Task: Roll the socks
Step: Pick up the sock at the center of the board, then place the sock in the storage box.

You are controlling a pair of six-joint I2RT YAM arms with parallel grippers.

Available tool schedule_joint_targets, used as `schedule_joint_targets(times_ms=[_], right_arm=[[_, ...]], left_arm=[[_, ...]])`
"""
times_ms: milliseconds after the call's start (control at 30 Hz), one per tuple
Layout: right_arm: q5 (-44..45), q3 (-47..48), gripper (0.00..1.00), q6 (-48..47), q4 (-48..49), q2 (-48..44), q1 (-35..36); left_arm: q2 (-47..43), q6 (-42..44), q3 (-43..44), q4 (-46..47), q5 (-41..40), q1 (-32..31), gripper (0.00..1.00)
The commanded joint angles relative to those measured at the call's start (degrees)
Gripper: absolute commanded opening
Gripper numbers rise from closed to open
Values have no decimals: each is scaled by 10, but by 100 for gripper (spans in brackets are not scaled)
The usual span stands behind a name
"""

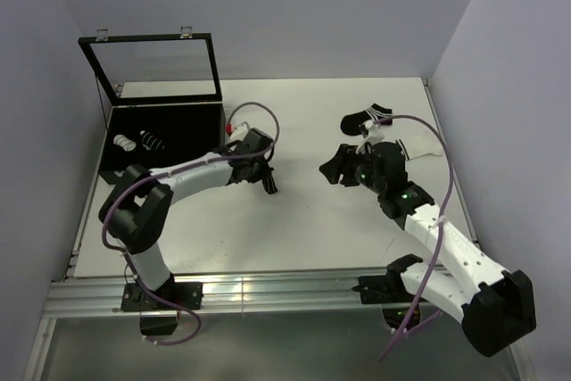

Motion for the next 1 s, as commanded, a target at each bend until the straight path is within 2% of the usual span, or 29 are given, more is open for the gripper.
schedule_joint_targets(times_ms=[0,267,433,467,500,767,967], right_arm=[[75,56,64,-49,-115,-40,-5],[130,86,79,-67,-190,-108,-5],[142,107,83,-74,-214,-130,-6],[166,110,83,-74,-219,-133,-6],[171,112,85,-78,-220,-136,-6],[160,118,100,-74,-189,-139,-6],[145,124,100,-72,-160,-121,-7]], left_arm=[[-73,34,48,-39,-22,31,0],[-150,78,85,-81,-13,158,0],[-174,119,119,-103,-22,260,0],[-179,123,122,-104,-18,275,0],[-181,129,126,-100,-8,308,0],[-184,172,141,-80,-1,436,0],[-172,182,113,-44,24,522,0]])
